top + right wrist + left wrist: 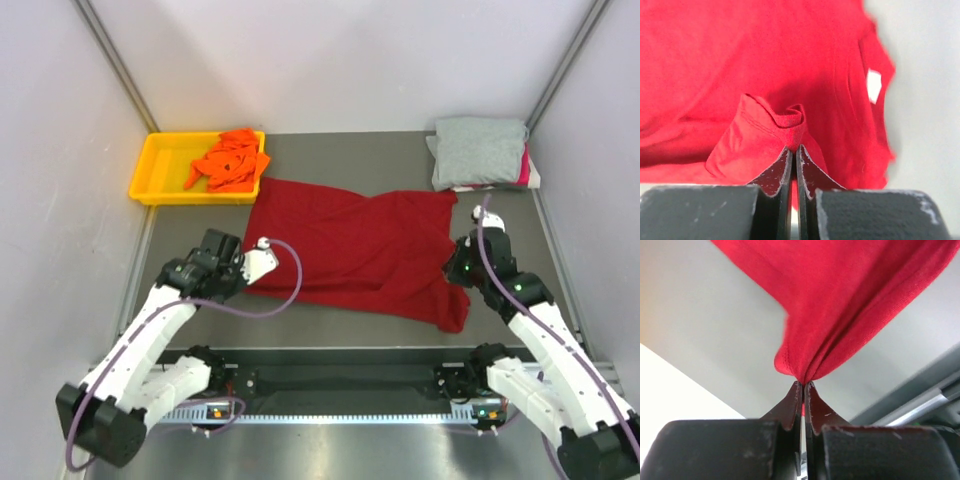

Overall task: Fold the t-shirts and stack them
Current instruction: Fold the tshirt

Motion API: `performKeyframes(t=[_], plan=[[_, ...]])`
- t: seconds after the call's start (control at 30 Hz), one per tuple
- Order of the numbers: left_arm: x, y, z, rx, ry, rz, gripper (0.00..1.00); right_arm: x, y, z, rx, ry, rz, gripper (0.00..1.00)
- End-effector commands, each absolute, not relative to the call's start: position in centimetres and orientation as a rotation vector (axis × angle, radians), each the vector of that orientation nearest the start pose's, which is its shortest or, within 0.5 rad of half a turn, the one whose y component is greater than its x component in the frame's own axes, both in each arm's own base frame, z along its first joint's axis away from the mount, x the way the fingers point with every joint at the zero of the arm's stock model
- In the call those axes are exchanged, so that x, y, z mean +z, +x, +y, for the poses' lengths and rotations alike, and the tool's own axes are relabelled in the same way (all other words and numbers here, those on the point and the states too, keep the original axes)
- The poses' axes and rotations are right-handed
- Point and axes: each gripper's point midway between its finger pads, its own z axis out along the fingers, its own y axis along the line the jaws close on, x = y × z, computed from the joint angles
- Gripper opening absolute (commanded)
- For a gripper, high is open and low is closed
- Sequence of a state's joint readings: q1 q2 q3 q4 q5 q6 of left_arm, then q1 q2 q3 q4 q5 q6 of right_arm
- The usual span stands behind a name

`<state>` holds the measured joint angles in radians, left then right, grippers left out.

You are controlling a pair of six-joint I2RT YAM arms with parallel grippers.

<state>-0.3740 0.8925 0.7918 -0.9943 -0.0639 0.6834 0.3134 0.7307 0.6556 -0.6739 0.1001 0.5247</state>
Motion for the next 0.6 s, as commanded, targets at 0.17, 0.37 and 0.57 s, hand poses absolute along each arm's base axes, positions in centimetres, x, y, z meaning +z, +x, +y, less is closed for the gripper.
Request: performKeyframes(t=[0.17,0.37,0.57], plan=[[12.9,30.8,-4.2,0.457,1.199,2.348,0.0,17.0,31.6,8.5,0.099,-0.171,2.195,0.0],[11.8,36.3,-5.7,0.507,1.197,2.333,0.0,17.5,36.1,8.6,0.025,-0.327,2.166,0.0],[9.3,38.6,-6.4,0.523,1.225,2.346,0.0,16.0,38.7,8.1,0.053,-0.349,2.21,0.0]])
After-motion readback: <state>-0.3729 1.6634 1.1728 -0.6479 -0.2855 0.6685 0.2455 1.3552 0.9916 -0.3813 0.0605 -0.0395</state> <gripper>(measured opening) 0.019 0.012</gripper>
